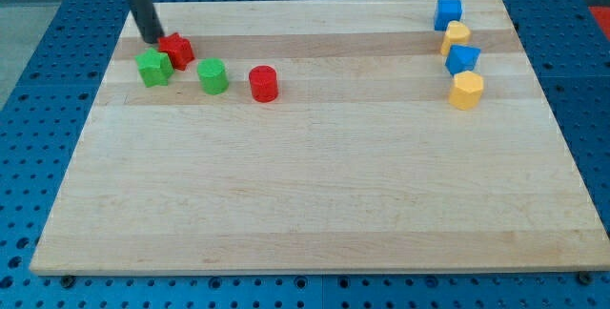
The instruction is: Push the red and green stars into the green and red circles
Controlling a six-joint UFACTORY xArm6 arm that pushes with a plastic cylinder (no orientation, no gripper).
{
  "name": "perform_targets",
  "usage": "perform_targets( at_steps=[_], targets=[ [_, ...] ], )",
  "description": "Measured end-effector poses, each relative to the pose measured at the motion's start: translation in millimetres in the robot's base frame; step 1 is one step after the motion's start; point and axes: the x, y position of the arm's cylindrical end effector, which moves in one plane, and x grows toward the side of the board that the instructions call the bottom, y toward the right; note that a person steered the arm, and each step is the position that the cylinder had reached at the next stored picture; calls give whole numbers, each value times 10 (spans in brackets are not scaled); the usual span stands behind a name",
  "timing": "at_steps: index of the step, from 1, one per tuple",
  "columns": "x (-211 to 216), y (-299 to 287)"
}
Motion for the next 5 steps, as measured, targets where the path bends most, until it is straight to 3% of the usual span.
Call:
perform_targets(
  at_steps=[2, 3, 4, 5],
  targets=[
    [354, 202],
    [87, -156],
    [302, -578],
    [630, -447]
  ],
)
